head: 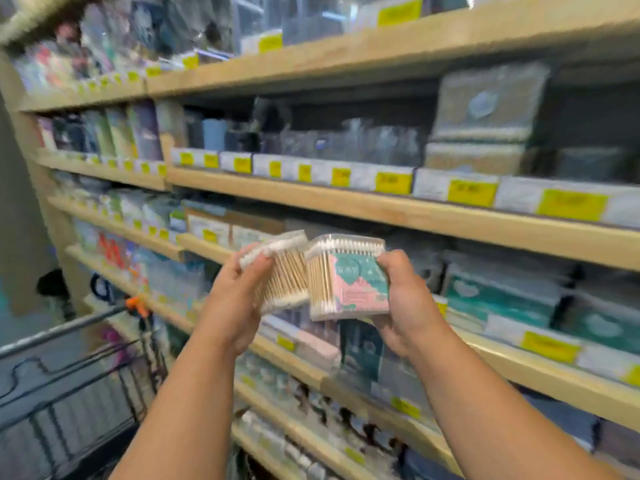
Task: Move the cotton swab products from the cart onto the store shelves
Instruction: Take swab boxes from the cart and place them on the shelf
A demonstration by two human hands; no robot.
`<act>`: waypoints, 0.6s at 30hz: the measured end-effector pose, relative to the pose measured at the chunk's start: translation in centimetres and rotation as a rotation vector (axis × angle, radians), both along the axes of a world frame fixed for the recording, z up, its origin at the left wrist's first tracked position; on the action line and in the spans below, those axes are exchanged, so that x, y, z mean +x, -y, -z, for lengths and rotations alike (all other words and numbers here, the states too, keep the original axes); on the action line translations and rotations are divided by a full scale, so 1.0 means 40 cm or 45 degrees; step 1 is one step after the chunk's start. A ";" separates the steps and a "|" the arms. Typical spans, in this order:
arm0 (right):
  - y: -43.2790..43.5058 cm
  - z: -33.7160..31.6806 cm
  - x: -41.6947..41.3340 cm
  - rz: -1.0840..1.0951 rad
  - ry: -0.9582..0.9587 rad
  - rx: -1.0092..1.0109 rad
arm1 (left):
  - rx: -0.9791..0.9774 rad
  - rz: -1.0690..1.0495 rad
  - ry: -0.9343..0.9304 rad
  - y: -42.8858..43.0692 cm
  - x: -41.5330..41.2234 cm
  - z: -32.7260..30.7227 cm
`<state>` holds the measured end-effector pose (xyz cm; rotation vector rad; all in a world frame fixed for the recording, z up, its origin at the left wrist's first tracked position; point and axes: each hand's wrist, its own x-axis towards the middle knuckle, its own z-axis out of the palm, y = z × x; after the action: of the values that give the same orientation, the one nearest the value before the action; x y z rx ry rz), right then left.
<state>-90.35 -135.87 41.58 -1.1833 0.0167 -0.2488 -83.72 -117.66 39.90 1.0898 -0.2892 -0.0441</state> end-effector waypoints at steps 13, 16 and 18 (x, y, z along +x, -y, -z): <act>0.154 -0.169 -0.200 0.084 0.052 0.012 | -0.129 0.705 -0.079 0.257 -0.080 -0.120; 0.175 -0.187 -0.235 0.089 0.085 0.031 | -0.160 0.920 -0.065 0.308 -0.119 -0.139; 0.192 -0.197 -0.256 0.125 0.096 0.049 | -0.207 0.983 -0.086 0.330 -0.149 -0.153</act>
<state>-100.57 -143.55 49.45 -1.1359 0.0136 -0.3774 -89.68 -130.85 46.04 0.7618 -0.6278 -0.7318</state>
